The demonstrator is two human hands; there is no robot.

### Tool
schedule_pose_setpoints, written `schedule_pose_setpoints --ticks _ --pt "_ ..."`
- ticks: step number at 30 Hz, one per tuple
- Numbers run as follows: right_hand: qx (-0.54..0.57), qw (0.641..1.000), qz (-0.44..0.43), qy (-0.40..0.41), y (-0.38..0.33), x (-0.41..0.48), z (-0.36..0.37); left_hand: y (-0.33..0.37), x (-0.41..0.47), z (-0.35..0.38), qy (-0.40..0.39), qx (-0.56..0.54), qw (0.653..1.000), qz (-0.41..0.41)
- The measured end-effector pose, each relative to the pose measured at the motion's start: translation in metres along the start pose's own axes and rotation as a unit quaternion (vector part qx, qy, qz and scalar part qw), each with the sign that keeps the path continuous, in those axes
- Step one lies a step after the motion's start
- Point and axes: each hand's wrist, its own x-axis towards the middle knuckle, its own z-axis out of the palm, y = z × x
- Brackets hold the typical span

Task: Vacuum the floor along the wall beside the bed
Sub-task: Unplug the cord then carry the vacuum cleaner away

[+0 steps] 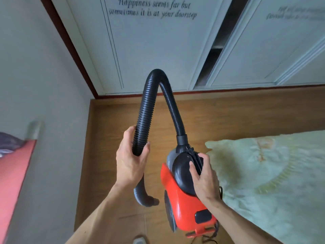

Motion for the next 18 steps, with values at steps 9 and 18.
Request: schedule_pose_setpoints --ticks 9,18 --pt "0.065 0.992 -0.053 0.09 -0.143 0.053 -0.146 0.176 0.098 -0.057 0.037 -0.059 0.994 0.086" --pt "0.134 0.973 -0.083 0.169 -0.25 0.072 -0.258 0.305 0.145 -0.125 0.069 -0.088 0.987 0.115"
